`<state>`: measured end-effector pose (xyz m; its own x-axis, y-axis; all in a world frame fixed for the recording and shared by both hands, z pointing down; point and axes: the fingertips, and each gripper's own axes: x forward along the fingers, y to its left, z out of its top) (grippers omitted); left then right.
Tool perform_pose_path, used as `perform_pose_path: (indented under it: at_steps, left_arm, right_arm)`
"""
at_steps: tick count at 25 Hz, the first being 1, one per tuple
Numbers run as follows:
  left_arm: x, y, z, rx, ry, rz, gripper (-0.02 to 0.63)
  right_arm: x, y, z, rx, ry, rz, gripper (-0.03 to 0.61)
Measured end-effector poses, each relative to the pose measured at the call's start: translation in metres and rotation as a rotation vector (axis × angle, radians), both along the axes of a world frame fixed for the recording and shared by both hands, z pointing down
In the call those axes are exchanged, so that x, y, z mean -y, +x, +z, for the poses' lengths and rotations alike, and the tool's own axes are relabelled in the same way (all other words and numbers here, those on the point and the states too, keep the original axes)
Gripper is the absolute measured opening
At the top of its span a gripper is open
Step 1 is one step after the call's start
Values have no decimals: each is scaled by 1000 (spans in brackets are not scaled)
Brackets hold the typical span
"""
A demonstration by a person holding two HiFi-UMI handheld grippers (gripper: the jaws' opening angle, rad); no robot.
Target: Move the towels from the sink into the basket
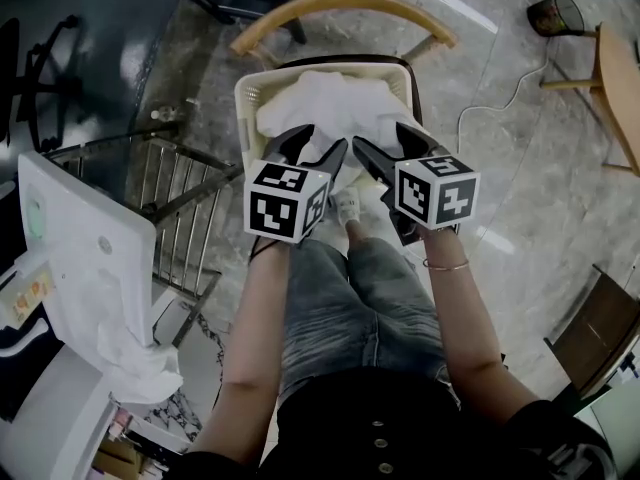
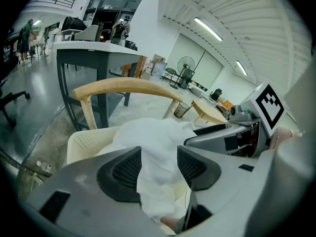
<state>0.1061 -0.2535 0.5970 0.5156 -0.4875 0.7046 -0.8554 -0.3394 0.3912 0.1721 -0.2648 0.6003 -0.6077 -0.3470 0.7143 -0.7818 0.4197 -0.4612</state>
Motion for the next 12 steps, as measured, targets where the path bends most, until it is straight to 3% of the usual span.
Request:
perform_pose_path:
  at_steps: [12]
  left_arm:
    - [-12, -16, -53, 3, 88, -101, 215]
  right_arm:
    - [-1, -4, -56, 14, 127, -72, 325]
